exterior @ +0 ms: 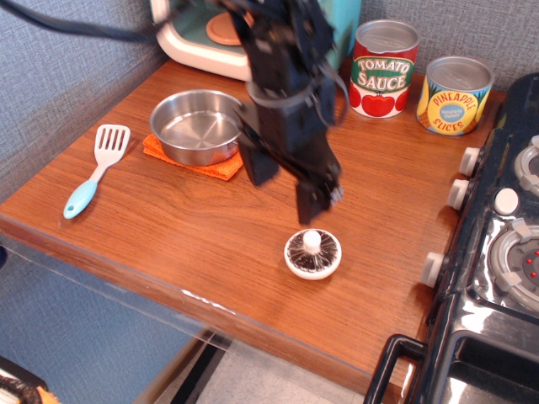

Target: Move contents of pan to bottom right of table

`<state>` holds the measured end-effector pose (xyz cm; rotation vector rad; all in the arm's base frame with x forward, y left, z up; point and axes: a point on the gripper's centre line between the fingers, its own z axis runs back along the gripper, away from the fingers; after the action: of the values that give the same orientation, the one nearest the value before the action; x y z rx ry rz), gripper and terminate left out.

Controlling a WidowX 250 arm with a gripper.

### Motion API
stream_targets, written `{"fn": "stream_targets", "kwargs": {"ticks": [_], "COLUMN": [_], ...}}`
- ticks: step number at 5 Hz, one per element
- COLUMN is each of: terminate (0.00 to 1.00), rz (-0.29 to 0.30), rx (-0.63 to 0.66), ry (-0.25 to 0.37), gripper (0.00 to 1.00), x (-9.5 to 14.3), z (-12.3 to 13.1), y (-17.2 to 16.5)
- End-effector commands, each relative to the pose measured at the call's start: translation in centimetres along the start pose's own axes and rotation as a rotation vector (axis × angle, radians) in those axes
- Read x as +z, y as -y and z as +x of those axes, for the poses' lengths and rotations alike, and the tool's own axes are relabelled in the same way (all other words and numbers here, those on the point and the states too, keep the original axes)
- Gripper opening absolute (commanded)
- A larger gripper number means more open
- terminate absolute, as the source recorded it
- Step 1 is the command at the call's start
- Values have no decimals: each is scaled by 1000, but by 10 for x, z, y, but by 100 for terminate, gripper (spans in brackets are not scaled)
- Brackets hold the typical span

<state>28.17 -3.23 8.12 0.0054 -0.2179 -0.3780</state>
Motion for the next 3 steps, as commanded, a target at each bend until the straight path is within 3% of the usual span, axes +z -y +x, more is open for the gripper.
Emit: {"fn": "stream_targets", "kwargs": {"ticks": [1,3], "terminate": [0,0], "rz": [102,42], "rx": [222,279], "ry": [23,-34], "gripper": [100,100], "x": [46,38], "z": [-16,-18], "y": [-34,-42]}}
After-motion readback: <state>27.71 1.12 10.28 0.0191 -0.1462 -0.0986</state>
